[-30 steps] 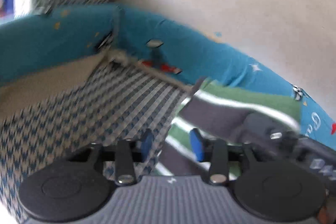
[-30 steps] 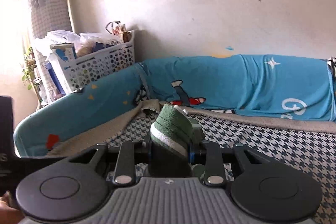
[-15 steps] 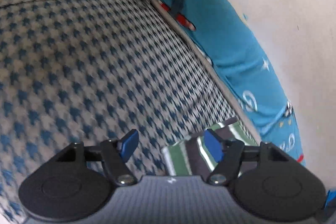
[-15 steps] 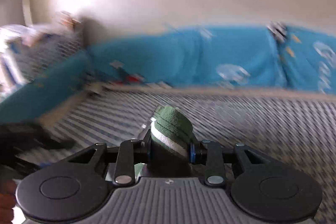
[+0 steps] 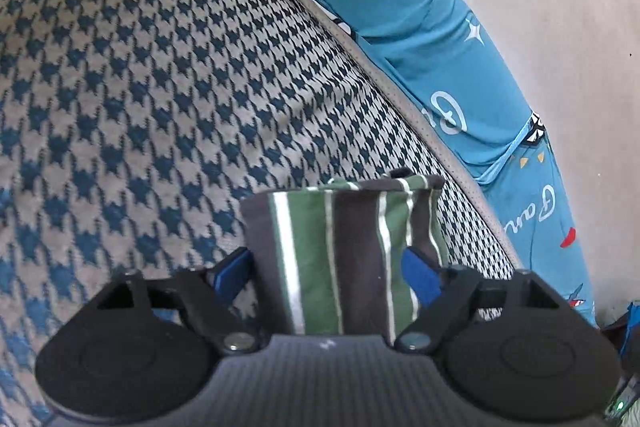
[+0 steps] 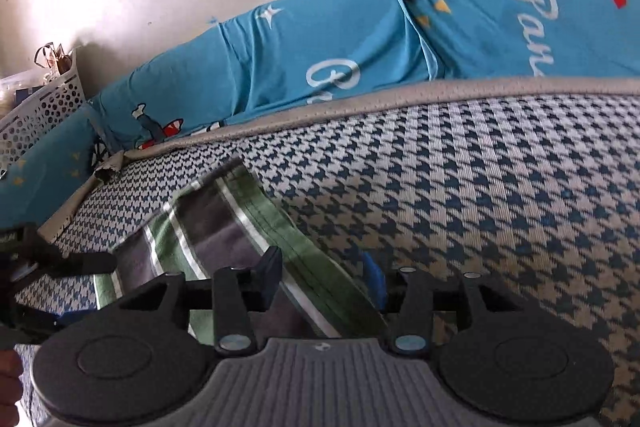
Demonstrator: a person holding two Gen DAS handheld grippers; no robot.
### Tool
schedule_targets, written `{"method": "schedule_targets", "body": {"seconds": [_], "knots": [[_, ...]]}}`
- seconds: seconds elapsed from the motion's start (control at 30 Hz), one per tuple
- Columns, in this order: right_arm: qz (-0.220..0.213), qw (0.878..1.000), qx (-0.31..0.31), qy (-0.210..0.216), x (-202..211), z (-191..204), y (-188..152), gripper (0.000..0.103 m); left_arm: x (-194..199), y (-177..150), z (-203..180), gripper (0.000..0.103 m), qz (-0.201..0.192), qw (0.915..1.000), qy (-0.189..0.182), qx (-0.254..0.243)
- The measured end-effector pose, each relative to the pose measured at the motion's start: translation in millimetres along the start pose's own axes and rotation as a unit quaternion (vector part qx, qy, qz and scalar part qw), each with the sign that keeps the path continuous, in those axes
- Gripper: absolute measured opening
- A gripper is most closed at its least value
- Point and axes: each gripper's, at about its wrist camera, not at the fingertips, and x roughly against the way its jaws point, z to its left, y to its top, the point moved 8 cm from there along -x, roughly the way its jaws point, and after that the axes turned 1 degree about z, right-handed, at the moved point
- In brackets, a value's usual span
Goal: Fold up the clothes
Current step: 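Carry the folded striped shirt with both grippers toward the bumper corner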
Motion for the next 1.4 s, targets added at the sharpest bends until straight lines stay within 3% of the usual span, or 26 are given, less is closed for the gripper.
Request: {"method": "schedule_targets", "body": {"seconds": [0.33,0.53,0.63,0.7,0.8,0.97,1.13,1.3,1.4], "knots": [[0.028,0.993,-0.106,0.048,-13.8,-13.8,-18.0,0.053,-24.3,-1.1,-6.0,0.093,-0.009,0.9998,0.013,-0.016],[0.023,0.992,-0.115,0.053,-13.2,-15.7,-18.5,0.053,-41.8,-2.2,-12.7,0.082,-0.012,0.9989,0.023,-0.039],[0.019,0.992,-0.111,0.054,-18.7,-13.3,-18.7,0.056,-44.8,-4.0,-17.6,0.058,-0.016,0.9979,0.026,-0.057],[0.021,0.995,-0.087,0.051,-24.4,-4.1,-17.2,0.051,-48.4,-5.1,-23.8,0.031,-0.017,0.9969,0.022,-0.073],[0.025,0.997,-0.052,0.043,-31.2,10.8,-14.7,0.032,-47.0,-5.8,-32.7,0.023,-0.031,0.9942,0.023,-0.1],[0.006,0.999,-0.029,0.036,-22.0,25.4,-3.0,0.027,-27.0,5.5,-40.9,0.017,-0.073,0.9879,0.032,-0.133],[-0.018,0.998,-0.006,0.065,-8.3,61.7,17.1,0.026,9.3,23.2,-33.0,0.017,-0.126,0.9783,0.054,-0.155],[-0.034,0.994,0.016,0.101,-5.2,113.0,38.0,0.026,52.4,46.8,-5.8,0.017,-0.164,0.976,0.065,-0.128],[-0.046,0.992,0.038,0.107,-1.2,142.2,47.0,0.026,68.0,54.7,17.8,0.016,-0.16,0.9826,0.05,-0.08]]}}
